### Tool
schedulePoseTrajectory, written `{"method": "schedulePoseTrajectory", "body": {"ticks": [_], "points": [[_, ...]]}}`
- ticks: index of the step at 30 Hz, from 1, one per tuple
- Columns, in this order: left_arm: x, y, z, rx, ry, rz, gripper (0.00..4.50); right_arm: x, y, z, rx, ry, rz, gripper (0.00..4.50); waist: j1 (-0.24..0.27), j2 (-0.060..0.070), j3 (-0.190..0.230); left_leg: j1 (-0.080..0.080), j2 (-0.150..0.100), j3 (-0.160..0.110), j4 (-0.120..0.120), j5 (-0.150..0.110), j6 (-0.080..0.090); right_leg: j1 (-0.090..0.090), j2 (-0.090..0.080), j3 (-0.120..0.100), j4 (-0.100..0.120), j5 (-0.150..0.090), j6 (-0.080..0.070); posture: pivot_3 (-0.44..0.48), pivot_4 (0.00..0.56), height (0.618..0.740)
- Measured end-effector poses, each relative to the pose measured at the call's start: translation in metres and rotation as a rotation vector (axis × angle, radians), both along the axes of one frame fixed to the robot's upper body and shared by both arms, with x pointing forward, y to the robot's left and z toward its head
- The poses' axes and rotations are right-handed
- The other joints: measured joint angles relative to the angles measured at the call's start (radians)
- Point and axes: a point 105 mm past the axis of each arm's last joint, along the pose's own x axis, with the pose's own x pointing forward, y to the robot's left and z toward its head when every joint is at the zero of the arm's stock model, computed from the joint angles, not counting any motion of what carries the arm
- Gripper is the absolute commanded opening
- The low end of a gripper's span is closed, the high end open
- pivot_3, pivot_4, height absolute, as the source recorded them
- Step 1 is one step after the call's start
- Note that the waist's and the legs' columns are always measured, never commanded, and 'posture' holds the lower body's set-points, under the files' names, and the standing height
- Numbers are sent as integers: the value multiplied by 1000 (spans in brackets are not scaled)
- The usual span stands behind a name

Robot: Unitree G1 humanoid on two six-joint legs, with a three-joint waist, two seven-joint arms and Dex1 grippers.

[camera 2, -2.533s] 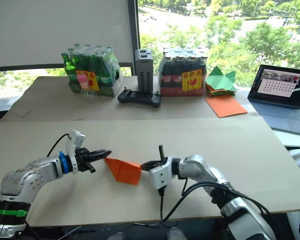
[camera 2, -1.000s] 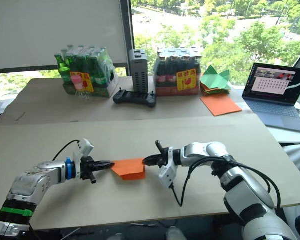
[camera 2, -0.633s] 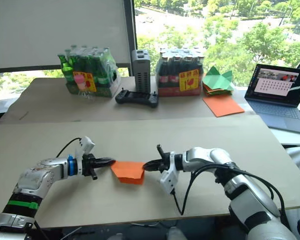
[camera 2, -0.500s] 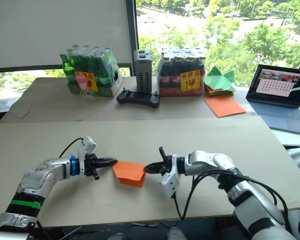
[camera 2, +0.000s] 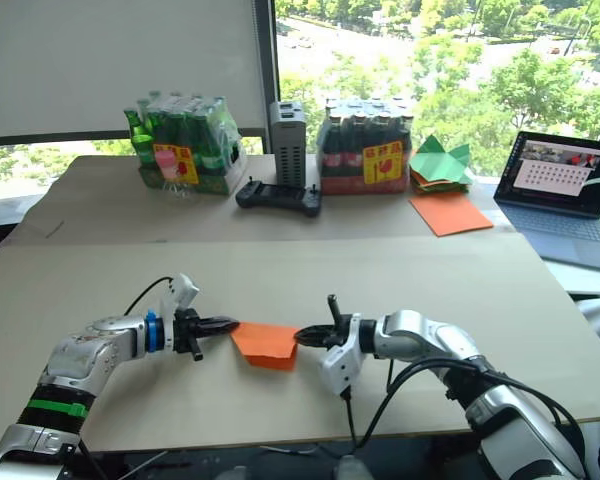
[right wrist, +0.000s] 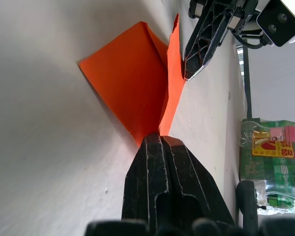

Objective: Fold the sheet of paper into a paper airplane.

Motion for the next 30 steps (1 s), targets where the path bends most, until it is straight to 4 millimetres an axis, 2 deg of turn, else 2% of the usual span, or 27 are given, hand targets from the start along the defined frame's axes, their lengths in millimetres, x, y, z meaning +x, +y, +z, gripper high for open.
{"method": "schedulePoseTrajectory", "body": {"ticks": [5, 11, 21, 22, 23, 26, 30], "points": [[-2, -1, -2, 0, 19, -4, 20, 6, 6, 0, -16, -44, 21, 0, -16, 0, 0, 7, 0, 0, 0, 0, 0, 7, 1, 0, 0, 0, 0, 0, 150, 740], [-5, -16, -2, -10, 24, -49, 20, 10, 8, 2, -10, -55, 30, 0, -22, -1, 0, 7, 1, 0, 0, 0, 0, 7, 1, 1, 0, 0, 0, 0, 150, 740], [-2, -16, -4, 23, -7, -70, 20, 11, 9, 1, -13, -44, 25, 0, -22, -1, 0, 7, 1, 0, 0, 0, 0, 7, 2, 1, 0, 0, 0, 0, 150, 740], [-1, -16, -5, 22, -8, -70, 0, 11, 8, 0, -17, -37, 23, 469, -22, -1, -1, 7, 1, 0, 0, 0, 0, 7, 2, 1, 0, 0, 0, 0, 150, 740], [-1, -16, -4, 22, -9, -70, 0, 11, 8, 0, -22, -31, 23, 603, -21, -1, 0, 7, 1, 0, 0, 0, 0, 7, 2, 1, 0, 0, 0, 0, 150, 740], [1, -18, -4, 19, -11, -73, 0, 10, 7, -6, -35, -3, 16, 1543, -18, -1, 0, 7, 1, 0, 0, 0, 0, 7, 1, 1, 0, 0, 0, 0, 150, 740], [1, -18, -5, 19, -15, -73, 0, 10, 8, 0, -6, -15, 14, 2929, -18, 0, -1, 7, 1, 0, 0, 0, 0, 7, 1, 0, 0, 0, 0, 0, 150, 740]]}}
